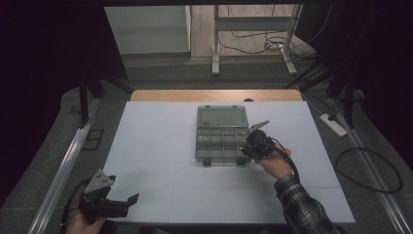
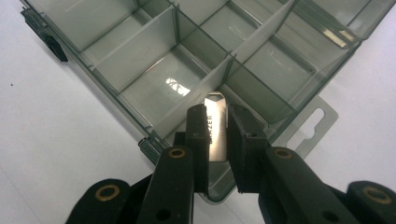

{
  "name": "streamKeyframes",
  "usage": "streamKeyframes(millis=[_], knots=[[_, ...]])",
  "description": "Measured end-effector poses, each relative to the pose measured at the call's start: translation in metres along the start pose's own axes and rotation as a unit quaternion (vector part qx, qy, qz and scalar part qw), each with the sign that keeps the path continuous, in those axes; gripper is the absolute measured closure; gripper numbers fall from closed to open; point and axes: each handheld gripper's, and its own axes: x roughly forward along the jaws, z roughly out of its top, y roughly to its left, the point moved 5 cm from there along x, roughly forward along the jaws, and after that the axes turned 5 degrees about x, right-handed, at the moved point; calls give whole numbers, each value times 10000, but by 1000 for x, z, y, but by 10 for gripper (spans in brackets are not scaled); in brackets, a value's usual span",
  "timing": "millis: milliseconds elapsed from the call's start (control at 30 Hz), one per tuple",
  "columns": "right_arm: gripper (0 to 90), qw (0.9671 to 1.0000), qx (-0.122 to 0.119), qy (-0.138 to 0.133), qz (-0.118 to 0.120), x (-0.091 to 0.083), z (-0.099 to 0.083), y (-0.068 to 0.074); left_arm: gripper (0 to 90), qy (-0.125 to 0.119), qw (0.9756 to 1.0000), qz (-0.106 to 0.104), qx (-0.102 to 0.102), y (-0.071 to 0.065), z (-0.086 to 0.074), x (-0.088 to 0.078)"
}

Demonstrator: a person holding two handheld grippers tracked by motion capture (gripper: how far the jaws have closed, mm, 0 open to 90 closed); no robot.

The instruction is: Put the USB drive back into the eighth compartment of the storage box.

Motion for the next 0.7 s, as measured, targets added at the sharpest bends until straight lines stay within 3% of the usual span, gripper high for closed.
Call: streamKeyframes(millis=[200, 467, 700], knots=[[770, 10000, 24, 87, 39, 3, -2, 1, 0, 0, 10000, -1, 4, 0, 0, 0], [590, 9999, 58, -117, -38, -3, 0, 1, 0, 10, 10000, 7, 16, 0, 0, 0], [489, 9995, 210, -193, 126, -6, 2, 3, 0, 17, 10000, 9, 20, 0, 0, 0]])
